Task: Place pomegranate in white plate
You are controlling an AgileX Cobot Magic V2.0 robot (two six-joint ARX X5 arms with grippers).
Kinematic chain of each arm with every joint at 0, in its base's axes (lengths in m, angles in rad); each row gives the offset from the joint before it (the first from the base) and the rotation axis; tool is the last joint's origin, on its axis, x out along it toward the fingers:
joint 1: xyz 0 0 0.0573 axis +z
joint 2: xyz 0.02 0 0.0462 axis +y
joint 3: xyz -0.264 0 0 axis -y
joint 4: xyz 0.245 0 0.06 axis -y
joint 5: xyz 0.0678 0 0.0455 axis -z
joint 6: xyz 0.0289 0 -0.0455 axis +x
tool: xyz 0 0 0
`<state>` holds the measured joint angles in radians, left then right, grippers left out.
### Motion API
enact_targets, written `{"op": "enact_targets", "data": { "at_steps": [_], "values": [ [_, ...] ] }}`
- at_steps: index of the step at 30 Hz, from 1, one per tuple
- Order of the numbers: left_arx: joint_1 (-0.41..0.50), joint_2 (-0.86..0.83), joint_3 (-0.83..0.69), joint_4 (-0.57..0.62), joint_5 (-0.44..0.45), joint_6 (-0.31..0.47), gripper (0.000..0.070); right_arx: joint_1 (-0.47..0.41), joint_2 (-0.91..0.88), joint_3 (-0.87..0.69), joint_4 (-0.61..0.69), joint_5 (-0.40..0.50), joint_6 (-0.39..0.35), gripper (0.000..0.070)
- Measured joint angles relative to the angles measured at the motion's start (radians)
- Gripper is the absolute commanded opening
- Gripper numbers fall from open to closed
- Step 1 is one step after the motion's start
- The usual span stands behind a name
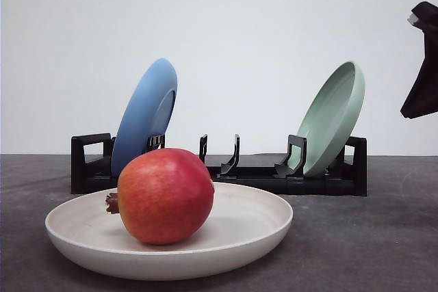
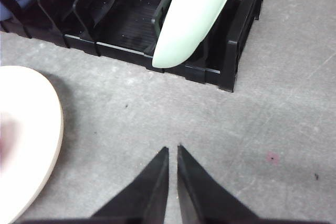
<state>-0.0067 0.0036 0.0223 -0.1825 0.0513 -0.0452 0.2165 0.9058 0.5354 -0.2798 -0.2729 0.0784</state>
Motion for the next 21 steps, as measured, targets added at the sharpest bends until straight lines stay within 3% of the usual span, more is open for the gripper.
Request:
{"op": "enact_targets", "data": {
  "at_steps": [21],
  "values": [
    [0.000, 0.000, 0.000, 0.000, 0.000, 0.000, 0.0025, 0.000, -0.007, 0.000, -0.001, 0.009, -0.008, 0.0022]
  ]
}}
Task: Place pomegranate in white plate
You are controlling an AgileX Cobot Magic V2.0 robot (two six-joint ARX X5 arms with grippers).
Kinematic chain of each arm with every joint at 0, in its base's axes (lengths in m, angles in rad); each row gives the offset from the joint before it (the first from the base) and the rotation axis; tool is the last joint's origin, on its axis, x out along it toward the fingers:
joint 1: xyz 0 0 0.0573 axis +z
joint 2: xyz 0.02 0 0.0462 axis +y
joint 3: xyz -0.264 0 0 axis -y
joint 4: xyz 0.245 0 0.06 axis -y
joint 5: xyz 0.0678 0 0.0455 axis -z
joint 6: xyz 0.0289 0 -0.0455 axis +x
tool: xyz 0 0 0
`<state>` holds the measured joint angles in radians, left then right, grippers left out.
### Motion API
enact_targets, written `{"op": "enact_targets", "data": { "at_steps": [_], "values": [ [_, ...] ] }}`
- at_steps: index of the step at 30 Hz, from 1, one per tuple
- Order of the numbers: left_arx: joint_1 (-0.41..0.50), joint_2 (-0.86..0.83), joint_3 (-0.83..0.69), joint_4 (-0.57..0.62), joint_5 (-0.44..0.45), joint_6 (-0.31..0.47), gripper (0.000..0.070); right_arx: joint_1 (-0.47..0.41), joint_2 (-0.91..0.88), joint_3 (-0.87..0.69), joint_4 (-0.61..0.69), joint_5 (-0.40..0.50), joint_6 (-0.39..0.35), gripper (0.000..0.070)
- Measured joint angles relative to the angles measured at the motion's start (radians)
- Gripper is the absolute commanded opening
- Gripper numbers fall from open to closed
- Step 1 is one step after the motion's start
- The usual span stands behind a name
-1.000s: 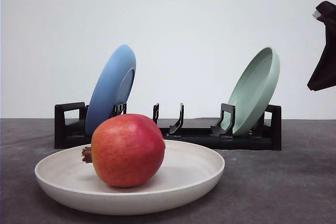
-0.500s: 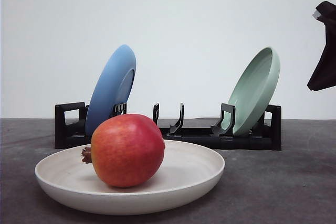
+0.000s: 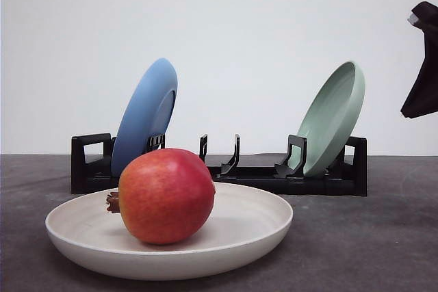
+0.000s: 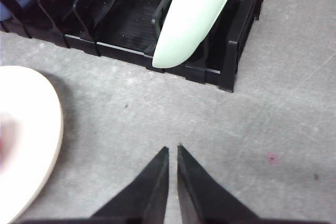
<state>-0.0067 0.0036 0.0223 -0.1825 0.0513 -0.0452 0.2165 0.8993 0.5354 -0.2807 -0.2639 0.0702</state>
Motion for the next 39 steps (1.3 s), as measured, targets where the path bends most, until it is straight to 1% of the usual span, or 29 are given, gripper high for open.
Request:
{"op": "enact_targets", "data": {
  "at_steps": [3, 6, 9, 13, 15, 21, 28, 34, 39],
  "values": [
    [0.000, 0.000, 0.000, 0.000, 0.000, 0.000, 0.0025, -0.003, -0.046, -0.001, -0.012, 0.046, -0.063, 0.0022],
    [0.000, 0.000, 0.000, 0.000, 0.000, 0.000, 0.0025, -0.015, -0.128, -0.015, -0.007, 0.137, -0.103, 0.0022],
    [0.000, 0.000, 0.000, 0.000, 0.000, 0.000, 0.0025, -0.037, -0.226, -0.064, 0.022, 0.230, -0.119, 0.0022],
    [0.000, 0.000, 0.000, 0.000, 0.000, 0.000, 0.0025, -0.069, -0.370, -0.169, 0.072, 0.308, -0.125, 0.0022],
    [0.000, 0.000, 0.000, 0.000, 0.000, 0.000, 0.0025, -0.085, -0.453, -0.234, 0.094, 0.320, -0.126, 0.0022],
    [0.000, 0.000, 0.000, 0.000, 0.000, 0.000, 0.0025, -0.120, -0.674, -0.394, 0.110, 0.321, -0.126, 0.0022],
    [0.000, 0.000, 0.000, 0.000, 0.000, 0.000, 0.0025, -0.168, -0.881, -0.519, 0.108, 0.347, -0.126, 0.0022],
    [0.000, 0.000, 0.000, 0.000, -0.001, 0.000, 0.0025, -0.212, -0.896, -0.520, 0.126, 0.363, -0.126, 0.0022],
    [0.000, 0.000, 0.000, 0.000, -0.001, 0.000, 0.0025, -0.220, -0.896, -0.520, 0.152, 0.364, -0.126, 0.0022]
  ]
}}
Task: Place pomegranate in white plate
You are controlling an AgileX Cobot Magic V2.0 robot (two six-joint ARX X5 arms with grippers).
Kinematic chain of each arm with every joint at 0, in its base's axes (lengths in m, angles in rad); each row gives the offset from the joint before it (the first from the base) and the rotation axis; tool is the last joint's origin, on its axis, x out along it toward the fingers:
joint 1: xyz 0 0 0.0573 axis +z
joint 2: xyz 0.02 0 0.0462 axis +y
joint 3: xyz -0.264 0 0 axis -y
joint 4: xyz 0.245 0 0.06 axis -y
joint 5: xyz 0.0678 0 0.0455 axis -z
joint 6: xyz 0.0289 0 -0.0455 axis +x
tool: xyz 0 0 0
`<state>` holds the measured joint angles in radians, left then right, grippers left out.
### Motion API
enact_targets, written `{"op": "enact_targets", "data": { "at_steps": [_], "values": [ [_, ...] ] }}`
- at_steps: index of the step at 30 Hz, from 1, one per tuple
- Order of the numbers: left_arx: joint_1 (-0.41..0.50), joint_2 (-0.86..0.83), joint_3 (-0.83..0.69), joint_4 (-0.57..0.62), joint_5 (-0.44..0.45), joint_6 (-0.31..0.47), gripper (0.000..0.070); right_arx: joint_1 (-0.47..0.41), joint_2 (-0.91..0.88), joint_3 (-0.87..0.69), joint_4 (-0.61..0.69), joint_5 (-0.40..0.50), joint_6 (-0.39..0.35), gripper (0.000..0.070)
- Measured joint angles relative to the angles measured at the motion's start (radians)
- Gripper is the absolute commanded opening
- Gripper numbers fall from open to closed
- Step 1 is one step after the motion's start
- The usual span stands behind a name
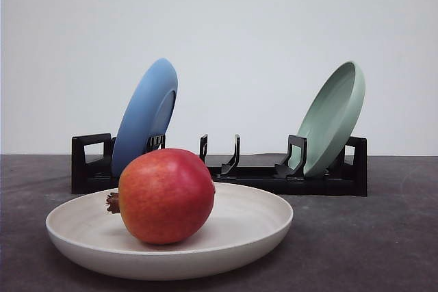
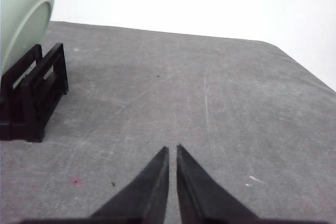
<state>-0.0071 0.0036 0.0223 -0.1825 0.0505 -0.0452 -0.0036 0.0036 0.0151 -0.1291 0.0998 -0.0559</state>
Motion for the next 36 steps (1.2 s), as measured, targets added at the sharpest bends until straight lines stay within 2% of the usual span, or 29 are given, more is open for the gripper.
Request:
{"op": "enact_targets", "data": {
  "at_steps": [9, 15, 36],
  "values": [
    [0.000, 0.000, 0.000, 0.000, 0.000, 0.000, 0.0025, 0.000, 0.000, 0.000, 0.089, -0.003, 0.025, 0.0022],
    [0.000, 0.000, 0.000, 0.000, 0.000, 0.000, 0.0025, 0.000, 0.000, 0.000, 0.089, -0.055, 0.062, 0.0022],
    [0.000, 0.000, 0.000, 0.000, 0.000, 0.000, 0.0025, 0.000, 0.000, 0.000, 0.089, -0.055, 0.064, 0.0022]
  ]
}}
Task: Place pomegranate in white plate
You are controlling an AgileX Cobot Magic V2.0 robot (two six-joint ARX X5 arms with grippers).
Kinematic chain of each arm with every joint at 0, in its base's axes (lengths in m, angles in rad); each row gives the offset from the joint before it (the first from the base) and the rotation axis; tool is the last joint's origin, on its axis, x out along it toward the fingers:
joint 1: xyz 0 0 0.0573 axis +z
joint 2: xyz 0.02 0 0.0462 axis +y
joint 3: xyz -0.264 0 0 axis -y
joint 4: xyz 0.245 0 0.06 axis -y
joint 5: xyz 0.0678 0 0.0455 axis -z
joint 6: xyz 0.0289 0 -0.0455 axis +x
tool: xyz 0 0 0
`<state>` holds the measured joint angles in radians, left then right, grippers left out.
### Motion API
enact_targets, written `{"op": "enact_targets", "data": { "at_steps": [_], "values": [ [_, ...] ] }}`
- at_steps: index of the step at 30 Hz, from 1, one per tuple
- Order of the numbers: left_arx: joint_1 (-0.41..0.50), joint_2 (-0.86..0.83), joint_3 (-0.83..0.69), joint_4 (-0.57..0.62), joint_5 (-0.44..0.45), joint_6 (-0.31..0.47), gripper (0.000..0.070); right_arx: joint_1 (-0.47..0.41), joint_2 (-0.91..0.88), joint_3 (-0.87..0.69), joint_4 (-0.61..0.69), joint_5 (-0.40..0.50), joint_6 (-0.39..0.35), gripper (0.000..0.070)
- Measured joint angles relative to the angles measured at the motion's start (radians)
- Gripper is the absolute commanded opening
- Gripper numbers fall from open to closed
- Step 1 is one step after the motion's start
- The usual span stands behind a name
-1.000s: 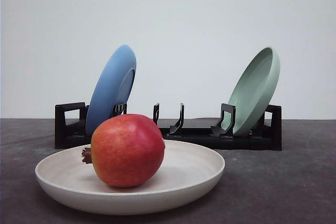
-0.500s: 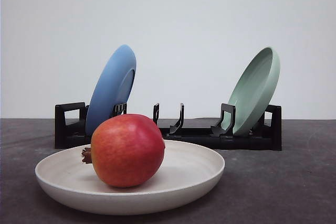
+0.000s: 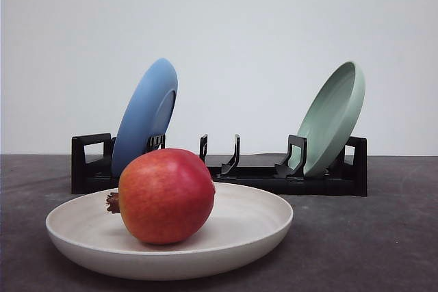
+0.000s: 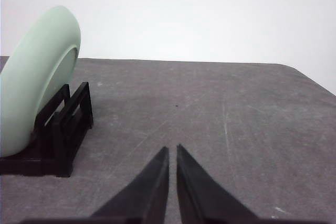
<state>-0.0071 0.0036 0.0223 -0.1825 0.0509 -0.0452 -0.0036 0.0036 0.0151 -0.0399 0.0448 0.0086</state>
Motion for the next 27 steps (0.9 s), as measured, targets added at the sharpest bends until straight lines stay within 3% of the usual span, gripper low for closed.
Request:
{"op": "enact_targets", "data": {
  "at_steps": [27],
  "values": [
    [0.000, 0.000, 0.000, 0.000, 0.000, 0.000, 0.0025, 0.000, 0.000, 0.000, 0.000, 0.000, 0.000, 0.0022]
  ]
}}
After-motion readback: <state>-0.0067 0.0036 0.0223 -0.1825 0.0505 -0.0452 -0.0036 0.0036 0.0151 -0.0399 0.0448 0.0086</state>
